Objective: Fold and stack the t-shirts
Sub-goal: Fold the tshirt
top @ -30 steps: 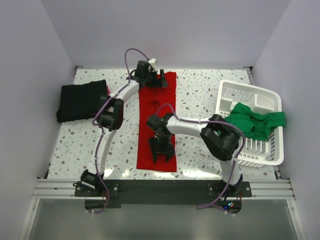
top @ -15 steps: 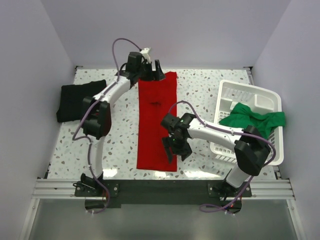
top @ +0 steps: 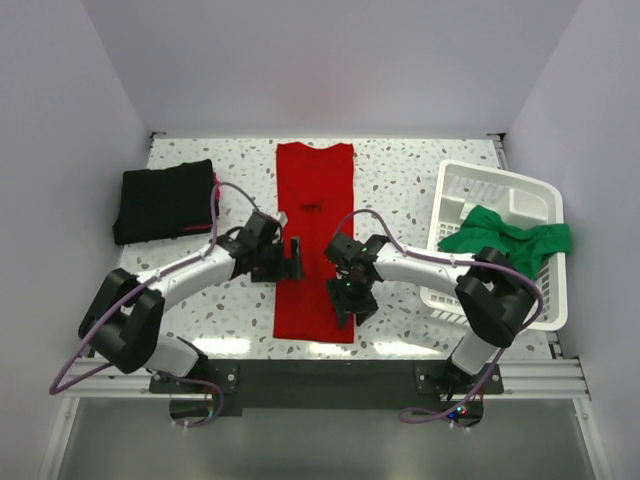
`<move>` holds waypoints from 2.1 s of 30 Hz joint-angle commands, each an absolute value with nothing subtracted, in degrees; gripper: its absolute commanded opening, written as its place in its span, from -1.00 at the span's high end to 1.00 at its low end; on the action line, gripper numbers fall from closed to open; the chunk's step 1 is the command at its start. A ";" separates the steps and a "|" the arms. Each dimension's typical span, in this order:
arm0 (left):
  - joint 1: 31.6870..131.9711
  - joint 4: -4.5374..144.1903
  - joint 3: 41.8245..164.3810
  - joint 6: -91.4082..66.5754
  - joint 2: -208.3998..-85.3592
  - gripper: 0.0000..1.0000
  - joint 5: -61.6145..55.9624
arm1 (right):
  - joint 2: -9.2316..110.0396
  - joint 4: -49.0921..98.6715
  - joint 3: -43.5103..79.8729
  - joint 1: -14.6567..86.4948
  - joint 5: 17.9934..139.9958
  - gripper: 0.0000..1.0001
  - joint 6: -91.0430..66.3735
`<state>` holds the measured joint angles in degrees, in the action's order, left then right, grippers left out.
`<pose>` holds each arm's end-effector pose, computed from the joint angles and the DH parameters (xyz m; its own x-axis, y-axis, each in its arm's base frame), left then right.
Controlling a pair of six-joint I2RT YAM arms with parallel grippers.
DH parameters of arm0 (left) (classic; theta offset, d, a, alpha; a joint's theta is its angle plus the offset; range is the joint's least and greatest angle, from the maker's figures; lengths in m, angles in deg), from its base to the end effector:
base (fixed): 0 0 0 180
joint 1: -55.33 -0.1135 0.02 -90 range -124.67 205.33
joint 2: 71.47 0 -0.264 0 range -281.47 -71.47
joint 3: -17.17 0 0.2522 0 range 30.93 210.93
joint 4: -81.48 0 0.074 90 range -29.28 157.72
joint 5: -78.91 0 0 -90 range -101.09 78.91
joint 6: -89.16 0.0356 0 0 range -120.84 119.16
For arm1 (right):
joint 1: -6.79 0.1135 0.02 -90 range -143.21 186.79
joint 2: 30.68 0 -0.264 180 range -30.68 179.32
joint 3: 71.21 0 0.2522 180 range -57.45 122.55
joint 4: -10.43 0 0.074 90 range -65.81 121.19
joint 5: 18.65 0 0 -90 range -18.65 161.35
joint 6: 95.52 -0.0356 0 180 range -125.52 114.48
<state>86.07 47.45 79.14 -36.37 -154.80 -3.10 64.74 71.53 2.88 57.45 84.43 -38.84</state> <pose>0.2435 -0.1506 0.1939 -0.9093 -0.1288 -0.3958 0.0561 0.9043 -0.4232 0.1803 0.2326 0.1769 -0.9493 -0.3141 0.0132 -0.3001 0.9178 0.2598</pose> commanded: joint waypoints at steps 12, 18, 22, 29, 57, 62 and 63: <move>96.55 39.41 61.61 -55.94 -137.13 -0.60 -8.28 | 68.81 64.45 -2.26 57.77 88.05 0.16 -40.06; 98.39 39.78 59.06 -57.26 -139.15 -0.45 -6.78 | 68.55 64.54 -2.61 57.94 87.88 0.24 -40.76; 98.92 40.21 57.57 -57.70 -139.32 -0.30 -7.40 | 69.34 64.45 -3.14 58.21 87.79 0.39 -41.20; 99.10 43.20 53.00 -58.31 -141.08 0.57 -5.46 | 68.56 65.94 -3.31 58.30 86.74 0.77 -41.56; 99.63 37.15 52.29 -59.63 -126.76 0.30 -4.67 | 57.22 70.09 -5.68 58.30 84.69 0.26 -47.52; 99.71 33.54 53.17 -61.83 -121.93 -0.07 -6.08 | 57.65 65.33 -8.75 58.38 88.40 0.12 -49.64; 99.71 33.36 52.91 -61.92 -121.57 -0.08 -5.99 | 57.74 64.11 -9.11 58.56 88.67 0.11 -49.99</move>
